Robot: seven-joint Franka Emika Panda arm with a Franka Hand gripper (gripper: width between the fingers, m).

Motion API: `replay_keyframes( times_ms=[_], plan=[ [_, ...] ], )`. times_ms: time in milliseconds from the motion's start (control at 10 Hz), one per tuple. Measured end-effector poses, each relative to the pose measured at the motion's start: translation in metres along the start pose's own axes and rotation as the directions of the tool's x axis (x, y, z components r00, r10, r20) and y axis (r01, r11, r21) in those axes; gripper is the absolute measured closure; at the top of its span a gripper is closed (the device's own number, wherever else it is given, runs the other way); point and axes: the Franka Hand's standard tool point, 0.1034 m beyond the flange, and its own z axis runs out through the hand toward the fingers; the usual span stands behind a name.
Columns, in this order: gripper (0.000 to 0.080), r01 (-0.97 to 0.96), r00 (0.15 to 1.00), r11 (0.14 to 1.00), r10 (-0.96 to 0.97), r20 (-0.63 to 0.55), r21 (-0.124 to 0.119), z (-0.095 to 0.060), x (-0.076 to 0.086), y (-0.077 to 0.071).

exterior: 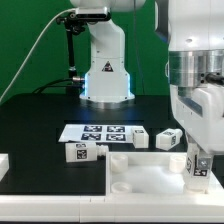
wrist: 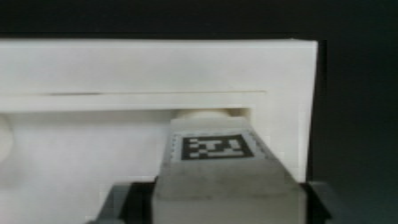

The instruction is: Assemble one leg

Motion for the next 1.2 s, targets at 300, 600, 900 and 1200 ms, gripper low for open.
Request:
replay_keyframes(
  times_ms=[300,600,900,1200],
  plan=[
    [0.0252,0.275,0.961,0.961,-0.275,-0.016,-0.028,0.001,0.000,0.004],
    [0.0156,0.632,0.775,0.775,-0.632,0.001,-0.032,0.001,-0.001,0.003],
    [0.0151,0.776,0.630,0.629,-0.777,0.005,-0.034,0.002,0.001,0.003],
    [0.0150,0.975,0.217,0.219,-0.974,-0.068,-0.028,0.000,0.008,-0.008]
  ],
)
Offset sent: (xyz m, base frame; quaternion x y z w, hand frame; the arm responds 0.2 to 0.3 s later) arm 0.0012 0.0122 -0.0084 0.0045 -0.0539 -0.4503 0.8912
